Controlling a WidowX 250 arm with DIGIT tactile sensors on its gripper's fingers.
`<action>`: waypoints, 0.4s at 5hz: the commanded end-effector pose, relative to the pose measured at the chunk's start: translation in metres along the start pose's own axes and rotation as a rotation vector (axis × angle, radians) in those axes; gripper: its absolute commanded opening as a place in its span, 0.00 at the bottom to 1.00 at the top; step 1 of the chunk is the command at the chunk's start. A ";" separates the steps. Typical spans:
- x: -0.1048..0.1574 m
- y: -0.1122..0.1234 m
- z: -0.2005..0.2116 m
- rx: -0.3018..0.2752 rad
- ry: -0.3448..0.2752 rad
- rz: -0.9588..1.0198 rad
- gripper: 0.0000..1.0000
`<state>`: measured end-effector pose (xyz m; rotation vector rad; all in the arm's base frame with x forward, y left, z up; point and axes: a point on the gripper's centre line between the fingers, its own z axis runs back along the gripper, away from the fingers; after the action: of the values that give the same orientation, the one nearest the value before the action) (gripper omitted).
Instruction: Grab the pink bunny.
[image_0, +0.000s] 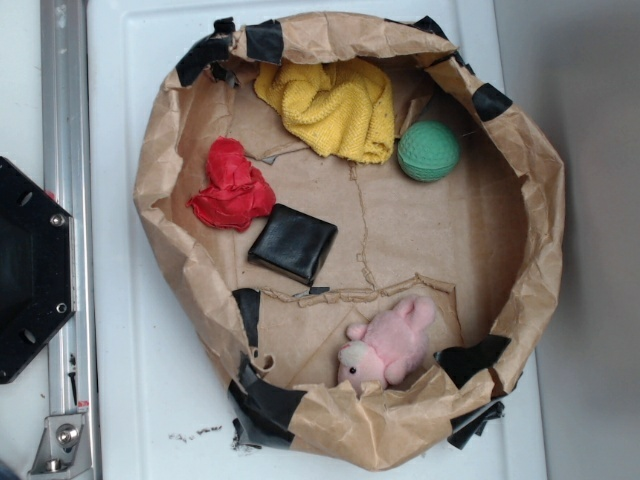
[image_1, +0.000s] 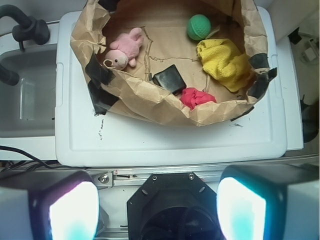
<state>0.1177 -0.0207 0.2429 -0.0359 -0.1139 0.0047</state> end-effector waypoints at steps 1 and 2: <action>0.000 0.000 0.000 0.000 0.000 0.000 1.00; 0.044 -0.013 -0.026 -0.231 -0.085 0.144 1.00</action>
<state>0.1631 -0.0363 0.2157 -0.2733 -0.1662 0.1294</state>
